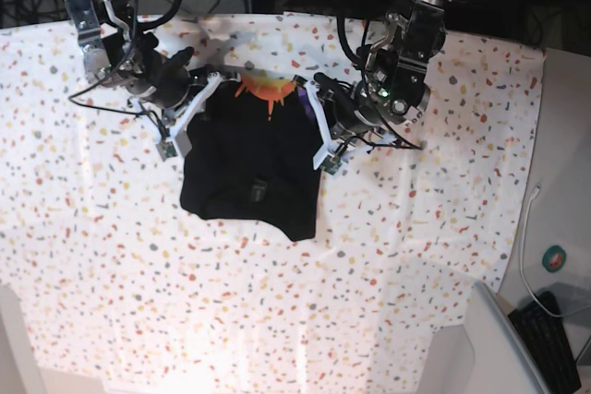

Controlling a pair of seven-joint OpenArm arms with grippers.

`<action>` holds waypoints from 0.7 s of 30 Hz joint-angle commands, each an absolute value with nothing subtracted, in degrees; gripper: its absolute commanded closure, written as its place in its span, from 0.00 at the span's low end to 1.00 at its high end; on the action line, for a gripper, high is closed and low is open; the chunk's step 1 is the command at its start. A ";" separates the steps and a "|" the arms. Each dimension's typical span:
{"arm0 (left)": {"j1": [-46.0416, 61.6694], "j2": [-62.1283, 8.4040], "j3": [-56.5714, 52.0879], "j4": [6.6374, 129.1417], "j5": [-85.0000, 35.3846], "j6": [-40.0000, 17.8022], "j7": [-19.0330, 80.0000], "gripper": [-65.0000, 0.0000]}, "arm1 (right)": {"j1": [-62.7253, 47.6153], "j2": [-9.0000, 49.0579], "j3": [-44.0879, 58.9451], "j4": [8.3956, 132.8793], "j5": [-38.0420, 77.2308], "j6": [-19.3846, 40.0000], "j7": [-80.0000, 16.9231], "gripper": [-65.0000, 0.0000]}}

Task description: Layout the t-shirt on the table in an organized manner, then fold the t-shirt properly

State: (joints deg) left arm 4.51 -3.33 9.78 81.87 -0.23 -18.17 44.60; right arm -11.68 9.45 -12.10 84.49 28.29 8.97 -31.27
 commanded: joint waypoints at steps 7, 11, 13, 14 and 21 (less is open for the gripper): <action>6.46 -3.65 9.54 90.33 -0.04 -18.07 45.32 1.00 | -13.58 13.14 -11.56 94.11 28.53 8.92 -30.46 1.00; 9.10 -3.56 3.82 101.14 -0.04 -18.33 51.21 1.00 | -19.91 15.52 -11.21 105.10 28.53 8.31 -31.34 1.00; 11.38 -3.82 0.92 108.18 -0.04 -18.42 55.16 1.00 | -24.13 16.22 -9.01 109.67 28.53 6.20 -33.98 1.00; 13.32 -4.70 -0.48 111.78 -0.04 -18.59 56.75 1.00 | -26.59 16.48 -7.08 111.69 28.53 5.32 -35.38 1.00; 30.99 -12.26 -4.62 114.33 -0.04 -23.96 57.45 1.00 | -45.67 16.57 11.65 115.38 28.53 4.97 -39.78 1.00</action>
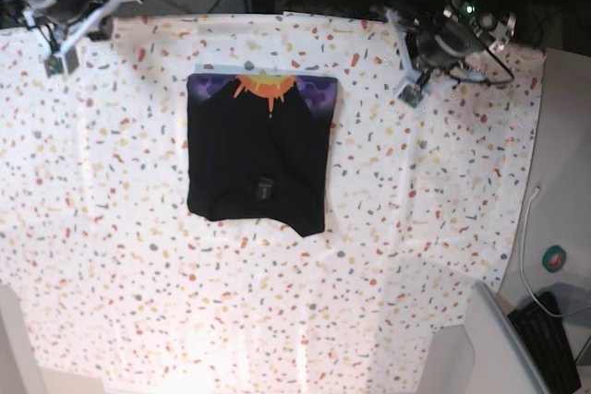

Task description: Layout the t-shirt on the table in an organized manner, then fold the t-shirt properly

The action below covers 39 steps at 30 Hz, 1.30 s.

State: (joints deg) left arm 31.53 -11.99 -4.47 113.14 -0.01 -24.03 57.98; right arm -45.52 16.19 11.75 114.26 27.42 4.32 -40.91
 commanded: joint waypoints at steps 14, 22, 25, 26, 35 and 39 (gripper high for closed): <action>48.40 -12.53 -6.20 106.07 0.66 -23.78 41.36 1.00 | -46.73 22.20 -2.59 88.40 28.70 16.92 -40.04 1.00; 36.44 -12.09 -3.65 74.51 0.75 -23.78 34.59 1.00 | -23.25 20.62 -27.38 41.98 28.35 18.33 -22.20 1.00; 30.37 -12.09 0.75 52.00 0.75 -23.78 19.65 1.00 | -18.42 15.08 -36.26 21.23 28.44 15.16 -5.49 1.00; 27.12 -12.18 3.82 42.68 0.75 -23.78 13.23 1.00 | -18.07 13.05 -37.76 15.96 28.53 13.49 1.19 1.00; 10.59 -8.40 26.77 0.00 0.04 -23.78 -33.89 1.00 | -18.33 4.35 -39.43 4.53 28.70 0.22 27.82 1.00; 14.90 -8.48 20.88 4.09 0.04 -23.78 -25.45 1.00 | -18.24 3.47 -39.69 4.53 28.70 0.13 26.59 1.00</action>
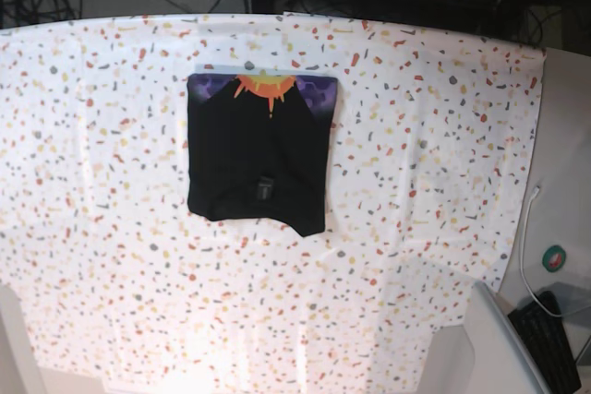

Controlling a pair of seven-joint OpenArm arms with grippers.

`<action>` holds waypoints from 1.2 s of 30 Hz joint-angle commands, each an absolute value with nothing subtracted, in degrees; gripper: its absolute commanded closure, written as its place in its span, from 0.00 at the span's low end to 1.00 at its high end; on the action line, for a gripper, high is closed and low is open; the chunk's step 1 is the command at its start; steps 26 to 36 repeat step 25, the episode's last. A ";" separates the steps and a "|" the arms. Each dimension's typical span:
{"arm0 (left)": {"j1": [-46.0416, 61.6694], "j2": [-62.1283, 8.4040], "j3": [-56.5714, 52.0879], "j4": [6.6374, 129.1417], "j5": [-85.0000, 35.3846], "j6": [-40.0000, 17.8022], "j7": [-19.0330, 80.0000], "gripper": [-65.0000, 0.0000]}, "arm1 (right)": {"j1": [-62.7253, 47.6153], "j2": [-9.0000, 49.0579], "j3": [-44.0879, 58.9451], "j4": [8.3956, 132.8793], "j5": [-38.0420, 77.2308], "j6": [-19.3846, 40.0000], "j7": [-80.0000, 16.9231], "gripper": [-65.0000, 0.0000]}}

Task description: Layout the t-shirt on the table in an organized manner, then fold the t-shirt properly

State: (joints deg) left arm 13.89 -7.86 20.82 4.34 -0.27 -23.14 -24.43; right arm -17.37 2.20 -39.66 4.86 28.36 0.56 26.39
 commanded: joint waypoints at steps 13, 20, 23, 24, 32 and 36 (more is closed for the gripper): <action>13.58 -8.13 16.22 7.34 0.04 -23.78 -24.48 1.00 | -17.10 4.70 -39.87 9.19 28.53 0.40 26.51 1.00; 13.49 -5.76 16.22 3.82 0.04 -23.78 -24.84 1.00 | -16.92 4.79 -39.87 8.75 28.53 0.40 26.51 1.00; 13.85 -5.76 16.22 3.47 0.04 -23.78 -24.84 1.00 | -16.84 5.23 -39.87 8.75 28.53 0.40 26.51 1.00; 13.85 -5.76 16.22 3.47 0.04 -23.78 -24.75 1.00 | -16.84 5.41 -39.87 8.75 28.53 0.40 26.51 1.00; 13.85 -5.76 16.22 3.38 0.04 -23.78 -24.66 1.00 | -16.84 5.41 -39.87 8.84 28.53 0.40 26.51 1.00; 13.85 -5.76 16.22 3.38 0.04 -23.78 -24.66 1.00 | -16.84 5.41 -39.87 8.84 28.53 0.40 26.51 1.00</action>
